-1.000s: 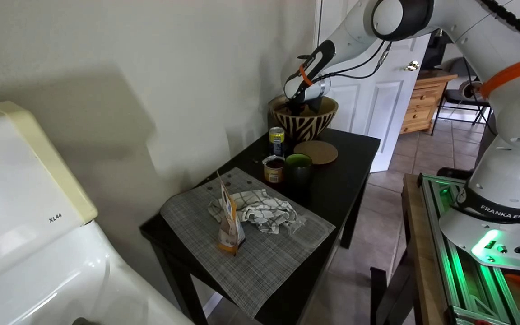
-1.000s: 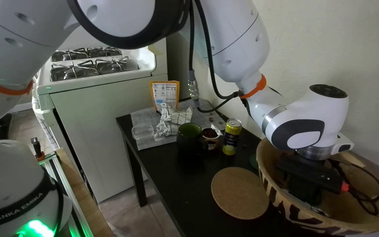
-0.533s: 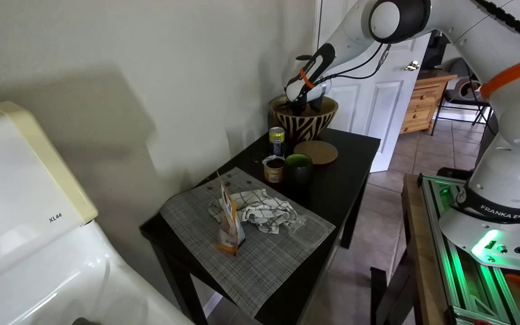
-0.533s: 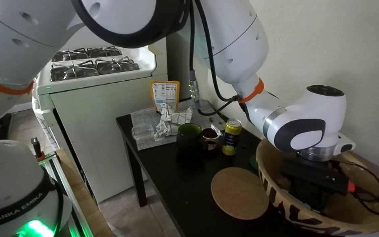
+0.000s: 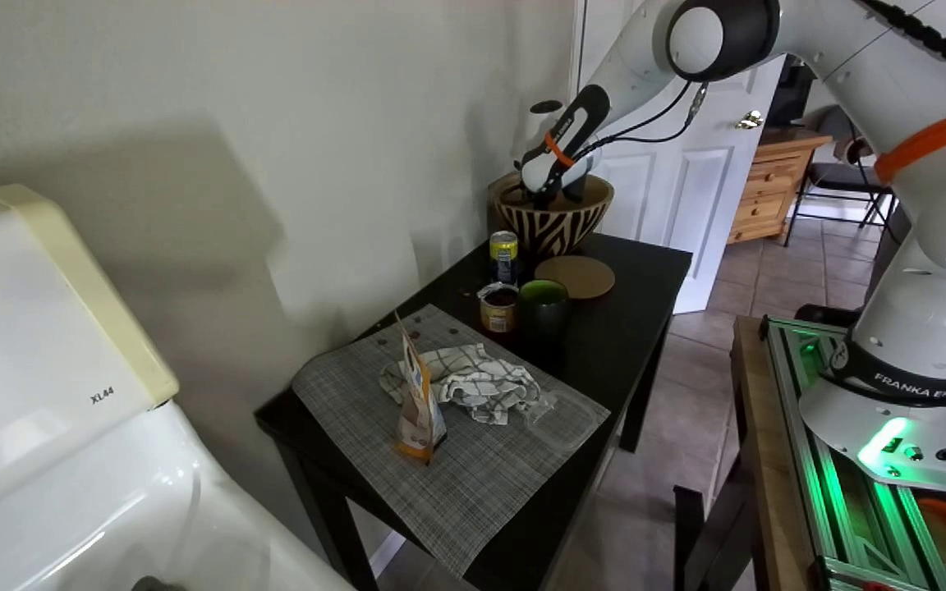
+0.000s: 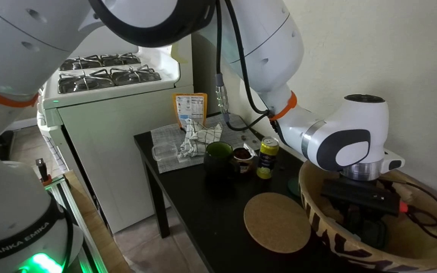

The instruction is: Remove the green lid from the brown bowl

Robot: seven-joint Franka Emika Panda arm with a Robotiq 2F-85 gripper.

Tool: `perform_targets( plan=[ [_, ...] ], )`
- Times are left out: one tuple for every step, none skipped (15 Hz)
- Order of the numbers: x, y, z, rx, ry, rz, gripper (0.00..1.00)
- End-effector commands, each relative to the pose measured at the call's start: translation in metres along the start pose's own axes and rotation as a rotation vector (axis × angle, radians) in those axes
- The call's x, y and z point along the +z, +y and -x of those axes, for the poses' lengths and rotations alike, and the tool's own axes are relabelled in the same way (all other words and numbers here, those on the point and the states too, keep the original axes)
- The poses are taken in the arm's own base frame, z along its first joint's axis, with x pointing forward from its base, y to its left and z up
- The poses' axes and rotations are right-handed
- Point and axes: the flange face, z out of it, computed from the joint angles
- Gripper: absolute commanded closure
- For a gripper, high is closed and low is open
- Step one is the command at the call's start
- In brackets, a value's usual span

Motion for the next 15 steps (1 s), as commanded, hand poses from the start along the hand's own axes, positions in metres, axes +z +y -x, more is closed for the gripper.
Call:
perform_targets(
  plan=[
    [-0.004,0.004,0.0,0.002,0.002,0.049,0.92],
    [-0.008,0.003,-0.001,0.004,0.005,0.048,0.92],
    [-0.011,0.0,-0.001,0.007,0.008,0.043,0.94],
    [-0.014,-0.001,-0.001,0.009,0.008,0.038,0.97],
    [-0.017,-0.003,-0.001,0.011,0.009,0.031,0.97],
    [-0.02,-0.003,-0.001,0.016,0.013,0.026,0.97],
    [-0.027,-0.003,0.001,0.02,0.023,0.02,0.95],
    [-0.035,-0.002,0.001,0.024,0.03,0.014,0.95],
    [-0.041,-0.001,0.002,0.026,0.036,0.014,0.95],
    [-0.049,0.001,0.003,0.029,0.044,0.015,0.95],
    [-0.058,0.003,0.004,0.032,0.057,0.014,0.95],
    [-0.069,0.005,0.005,0.038,0.07,0.014,0.95],
    [-0.08,0.006,0.006,0.042,0.087,0.014,0.95],
    [-0.091,0.008,0.008,0.046,0.098,0.017,0.95],
    [-0.104,0.011,0.01,0.048,0.109,0.021,0.95]
  ],
)
